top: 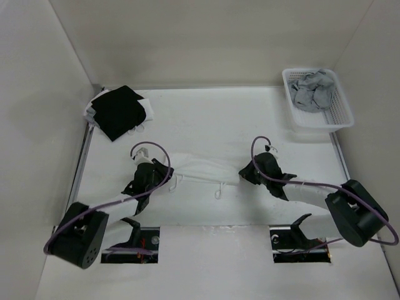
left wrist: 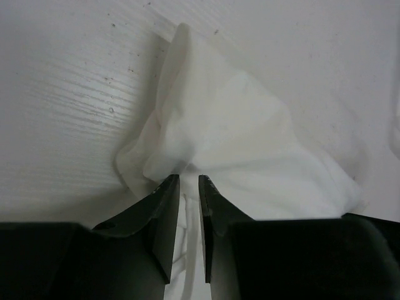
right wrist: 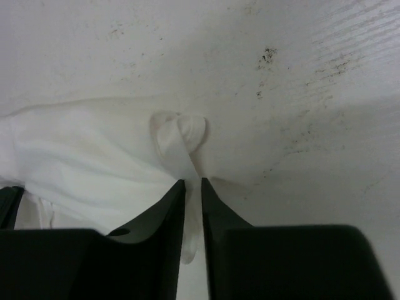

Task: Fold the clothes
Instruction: Fold the tank top

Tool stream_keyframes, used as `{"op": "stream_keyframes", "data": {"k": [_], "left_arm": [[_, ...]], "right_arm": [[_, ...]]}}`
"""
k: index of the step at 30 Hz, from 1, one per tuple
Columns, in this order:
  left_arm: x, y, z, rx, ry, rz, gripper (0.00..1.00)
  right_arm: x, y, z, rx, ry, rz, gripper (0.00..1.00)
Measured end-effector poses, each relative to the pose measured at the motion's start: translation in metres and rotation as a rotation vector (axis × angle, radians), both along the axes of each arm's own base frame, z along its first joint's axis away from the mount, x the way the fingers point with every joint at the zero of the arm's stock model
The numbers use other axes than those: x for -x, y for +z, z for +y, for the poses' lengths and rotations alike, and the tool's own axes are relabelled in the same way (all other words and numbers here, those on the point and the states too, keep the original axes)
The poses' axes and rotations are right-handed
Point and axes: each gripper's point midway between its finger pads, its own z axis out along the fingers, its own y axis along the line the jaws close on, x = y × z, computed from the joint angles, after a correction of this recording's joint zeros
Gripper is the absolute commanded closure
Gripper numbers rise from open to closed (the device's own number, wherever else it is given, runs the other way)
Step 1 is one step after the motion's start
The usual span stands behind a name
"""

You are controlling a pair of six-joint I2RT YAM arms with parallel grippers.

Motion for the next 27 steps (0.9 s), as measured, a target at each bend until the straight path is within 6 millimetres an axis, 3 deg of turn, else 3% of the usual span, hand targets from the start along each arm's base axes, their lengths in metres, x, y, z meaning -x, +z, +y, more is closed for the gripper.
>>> {"op": "stream_keyframes", "data": {"k": [7,10,12,14,16,20,23,27], "left_arm": [[0.003,0.073,-0.004,0.083,-0.017,-0.201,0.73],[0.001,0.085,-0.006,0.086,-0.022,-0.224,0.72],[0.0,0.081,-0.008,0.077,-0.026,-0.206,0.72],[0.001,0.072,-0.008,0.065,-0.029,-0.177,0.72],[0.003,0.066,-0.009,0.057,-0.033,-0.155,0.72],[0.003,0.068,-0.01,0.061,-0.039,-0.161,0.72],[0.003,0.075,-0.011,0.071,-0.042,-0.181,0.71],[0.006,0.082,-0.015,0.082,-0.062,-0.205,0.71]], "right_arm": [[0.004,0.04,0.002,-0.065,0.01,-0.111,0.43],[0.007,0.035,0.002,-0.064,0.014,-0.095,0.37],[0.01,0.023,0.004,-0.054,0.027,-0.057,0.38],[0.013,0.009,0.006,-0.05,0.029,-0.012,0.41],[0.01,0.008,0.011,-0.067,0.035,-0.014,0.49],[0.007,-0.001,0.023,-0.114,0.046,0.008,0.86],[0.004,-0.005,0.026,-0.165,0.03,0.014,0.93],[0.018,-0.001,0.01,-0.182,-0.005,-0.001,0.94]]}}
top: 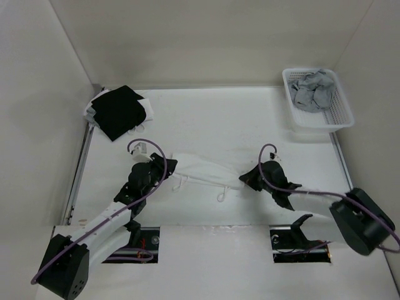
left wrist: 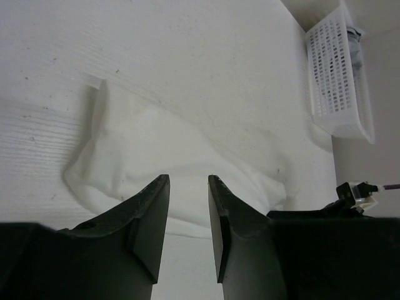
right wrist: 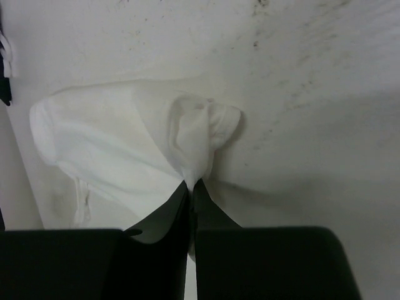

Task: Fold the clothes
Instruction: Fold the tank top

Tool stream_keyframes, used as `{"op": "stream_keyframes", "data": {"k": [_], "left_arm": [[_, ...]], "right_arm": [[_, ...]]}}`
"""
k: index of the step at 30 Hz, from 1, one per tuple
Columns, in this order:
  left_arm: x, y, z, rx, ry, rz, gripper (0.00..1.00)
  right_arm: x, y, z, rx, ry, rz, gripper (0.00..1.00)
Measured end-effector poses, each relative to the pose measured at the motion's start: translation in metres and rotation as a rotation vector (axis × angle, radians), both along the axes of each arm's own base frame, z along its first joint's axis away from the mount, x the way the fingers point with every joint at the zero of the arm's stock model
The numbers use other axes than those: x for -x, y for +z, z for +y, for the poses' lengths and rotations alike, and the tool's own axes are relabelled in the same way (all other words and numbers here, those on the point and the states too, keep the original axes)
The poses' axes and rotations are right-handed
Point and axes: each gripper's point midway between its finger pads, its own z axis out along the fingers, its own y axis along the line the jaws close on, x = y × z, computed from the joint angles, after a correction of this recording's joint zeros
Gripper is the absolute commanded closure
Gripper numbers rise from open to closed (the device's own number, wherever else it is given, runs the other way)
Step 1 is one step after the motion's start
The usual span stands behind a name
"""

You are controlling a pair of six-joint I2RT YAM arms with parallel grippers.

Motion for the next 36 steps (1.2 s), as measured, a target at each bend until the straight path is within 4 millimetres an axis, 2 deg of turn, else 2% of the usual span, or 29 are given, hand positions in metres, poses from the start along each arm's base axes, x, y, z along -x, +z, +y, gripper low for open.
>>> {"op": "stream_keyframes", "data": {"k": [2,5,10,13,17,21,24,25,29,31,33,35,36], "left_arm": [[0.003,-0.001,-0.005,-0.001,-0.022,0.003,0.71],[0.008,-0.003,-0.015,-0.003,-0.057,0.009,0.71],[0.015,-0.004,-0.026,-0.005,-0.101,0.012,0.71],[0.017,-0.002,-0.029,-0.001,-0.111,0.007,0.7],[0.019,0.008,-0.03,0.017,-0.119,-0.026,0.7],[0.022,0.011,-0.029,0.032,-0.121,-0.041,0.7],[0.025,0.011,-0.029,0.044,-0.124,-0.044,0.7],[0.026,0.011,-0.028,0.049,-0.125,-0.046,0.7],[0.028,0.017,-0.027,0.071,-0.124,-0.064,0.7],[0.029,0.021,-0.027,0.078,-0.128,-0.074,0.7],[0.03,0.022,-0.027,0.081,-0.131,-0.078,0.7],[0.031,0.021,-0.029,0.079,-0.138,-0.075,0.7],[0.032,0.02,-0.031,0.077,-0.145,-0.07,0.7]], "right_arm": [[0.009,0.012,-0.012,0.008,-0.018,-0.024,0.94],[0.016,0.047,-0.022,0.012,-0.037,-0.107,0.93],[0.028,0.099,-0.024,0.085,-0.003,-0.167,0.91],[0.029,0.123,-0.012,0.159,0.054,-0.166,0.91],[0.016,0.143,0.026,0.261,0.149,-0.152,0.9],[-0.005,0.137,0.07,0.356,0.231,-0.11,0.89],[-0.023,0.12,0.106,0.417,0.283,-0.074,0.86],[-0.028,0.112,0.119,0.434,0.303,-0.063,0.82],[-0.039,0.079,0.161,0.476,0.359,-0.023,0.56],[-0.039,0.067,0.174,0.477,0.376,-0.011,0.45],[-0.034,0.064,0.178,0.468,0.385,-0.011,0.41],[-0.03,0.072,0.179,0.43,0.38,-0.047,0.42],[-0.026,0.078,0.176,0.408,0.378,-0.065,0.47]]}}
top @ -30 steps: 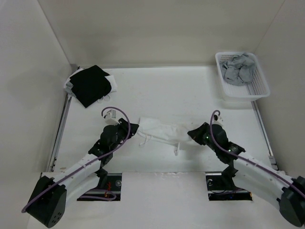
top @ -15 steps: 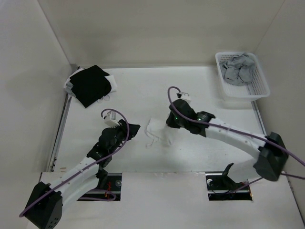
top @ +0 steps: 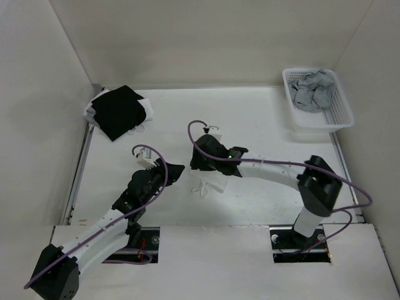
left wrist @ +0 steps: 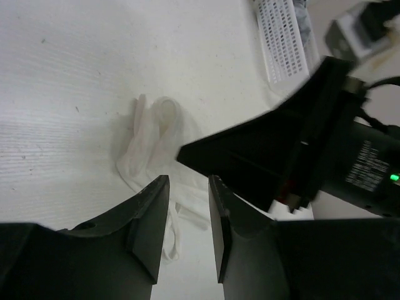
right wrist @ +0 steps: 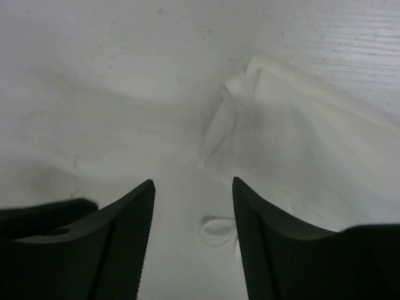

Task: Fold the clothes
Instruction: Fold the tank top

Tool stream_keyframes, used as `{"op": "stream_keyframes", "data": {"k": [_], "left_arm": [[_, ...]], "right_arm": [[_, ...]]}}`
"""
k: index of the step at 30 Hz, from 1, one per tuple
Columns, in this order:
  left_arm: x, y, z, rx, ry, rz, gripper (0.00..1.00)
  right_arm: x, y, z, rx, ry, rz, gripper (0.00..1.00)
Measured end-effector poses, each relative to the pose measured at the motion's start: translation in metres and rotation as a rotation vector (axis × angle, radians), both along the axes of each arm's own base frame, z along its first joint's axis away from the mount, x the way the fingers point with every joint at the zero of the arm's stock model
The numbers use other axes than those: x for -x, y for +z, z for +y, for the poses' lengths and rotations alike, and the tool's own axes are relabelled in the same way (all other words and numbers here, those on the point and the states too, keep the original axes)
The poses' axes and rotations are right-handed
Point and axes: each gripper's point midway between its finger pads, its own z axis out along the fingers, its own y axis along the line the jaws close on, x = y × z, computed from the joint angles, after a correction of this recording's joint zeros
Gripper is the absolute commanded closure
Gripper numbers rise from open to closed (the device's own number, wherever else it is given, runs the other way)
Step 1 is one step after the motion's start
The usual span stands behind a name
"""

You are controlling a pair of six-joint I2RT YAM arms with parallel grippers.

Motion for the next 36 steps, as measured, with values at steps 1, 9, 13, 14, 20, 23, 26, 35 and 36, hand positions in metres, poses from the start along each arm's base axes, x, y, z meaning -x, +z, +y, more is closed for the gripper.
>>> {"op": "stream_keyframes", "data": {"k": [1,9,13,14,20,23,26,35,36], "left_arm": [[0.001,-0.003,-0.003,-0.007,-0.009,0.01,0.7],[-0.001,-0.01,-0.057,-0.063,-0.137,0.075,0.69],[-0.009,-0.002,-0.095,-0.056,-0.2,0.057,0.7],[-0.012,-0.003,-0.101,-0.056,-0.205,0.055,0.7],[-0.035,-0.047,-0.098,-0.118,-0.153,0.128,0.7],[-0.047,-0.069,-0.086,-0.151,-0.109,0.164,0.7],[-0.055,-0.091,-0.075,-0.179,-0.075,0.205,0.7],[-0.049,-0.059,-0.07,-0.125,-0.077,0.114,0.62],[-0.048,-0.051,-0.066,-0.113,-0.071,0.096,0.61]], "right_arm": [[0.005,0.008,-0.006,-0.028,0.0,-0.019,0.55],[0.002,0.034,-0.073,-0.243,-0.107,-0.129,0.95],[-0.003,-0.019,-0.104,-0.228,-0.153,-0.071,0.95],[-0.003,-0.03,-0.108,-0.23,-0.158,-0.053,0.95],[-0.021,-0.06,-0.113,-0.304,-0.18,-0.015,0.94],[-0.028,-0.069,-0.112,-0.344,-0.193,-0.008,0.94],[-0.029,-0.074,-0.111,-0.378,-0.195,-0.002,0.93],[-0.028,-0.063,-0.121,-0.429,-0.201,-0.028,0.8],[-0.029,-0.058,-0.123,-0.437,-0.203,-0.038,0.76]]}}
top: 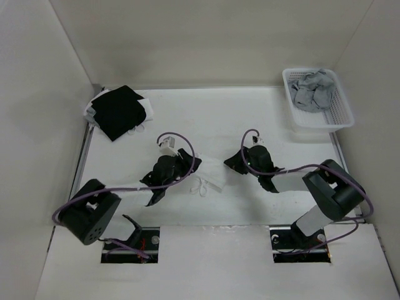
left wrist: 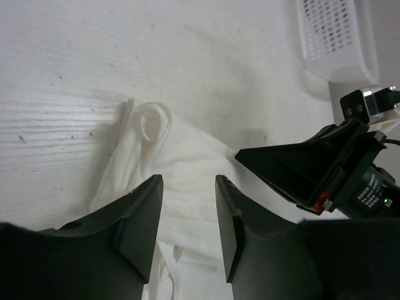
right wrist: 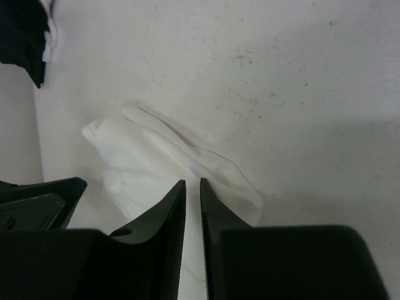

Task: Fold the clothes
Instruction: Fold the tank top

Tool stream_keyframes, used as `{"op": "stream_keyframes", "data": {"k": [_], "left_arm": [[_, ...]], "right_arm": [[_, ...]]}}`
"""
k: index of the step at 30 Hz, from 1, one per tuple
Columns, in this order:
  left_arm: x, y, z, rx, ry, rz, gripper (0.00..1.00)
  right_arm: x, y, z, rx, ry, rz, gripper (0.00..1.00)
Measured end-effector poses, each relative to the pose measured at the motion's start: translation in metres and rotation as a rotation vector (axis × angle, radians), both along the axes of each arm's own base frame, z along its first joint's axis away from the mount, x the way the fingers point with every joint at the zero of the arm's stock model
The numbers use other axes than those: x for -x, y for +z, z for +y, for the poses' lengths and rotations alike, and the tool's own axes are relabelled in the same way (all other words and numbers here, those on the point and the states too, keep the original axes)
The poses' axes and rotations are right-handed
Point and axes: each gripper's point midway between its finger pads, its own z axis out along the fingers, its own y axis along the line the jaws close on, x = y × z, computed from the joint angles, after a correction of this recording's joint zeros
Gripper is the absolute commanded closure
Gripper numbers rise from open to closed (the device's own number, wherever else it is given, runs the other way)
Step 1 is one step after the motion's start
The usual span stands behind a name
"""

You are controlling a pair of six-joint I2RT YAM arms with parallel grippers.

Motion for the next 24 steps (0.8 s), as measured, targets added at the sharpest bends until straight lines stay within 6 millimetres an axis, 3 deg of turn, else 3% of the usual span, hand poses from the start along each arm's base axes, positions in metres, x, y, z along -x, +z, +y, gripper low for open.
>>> {"op": "stream_keyframes", "data": {"k": [4,6,10,12,15,19,24], "left_arm": [[0.004,0.035,0.018,0.042,0.035,-0.078,0.59],[0.005,0.049,0.025,0.046,0.048,-0.111,0.57],[0.011,0.047,0.041,-0.021,0.067,-0.104,0.53],[0.015,0.042,0.051,-0.06,0.079,-0.087,0.5],[0.025,0.038,0.068,-0.089,0.1,-0.074,0.48],[0.036,0.033,0.094,-0.1,0.153,-0.064,0.45],[0.037,0.02,0.112,-0.127,0.204,-0.009,0.43]], "right_arm": [[0.002,0.038,-0.003,-0.04,0.003,-0.079,0.53],[0.004,0.069,-0.005,-0.07,0.008,-0.151,0.47],[0.016,0.126,-0.022,-0.113,-0.005,-0.318,0.34],[0.024,0.141,-0.041,-0.111,-0.042,-0.392,0.3],[0.037,0.139,-0.074,-0.082,-0.132,-0.456,0.27],[0.05,0.108,-0.108,-0.031,-0.243,-0.447,0.27],[0.052,0.079,-0.136,0.041,-0.351,-0.399,0.27]]}}
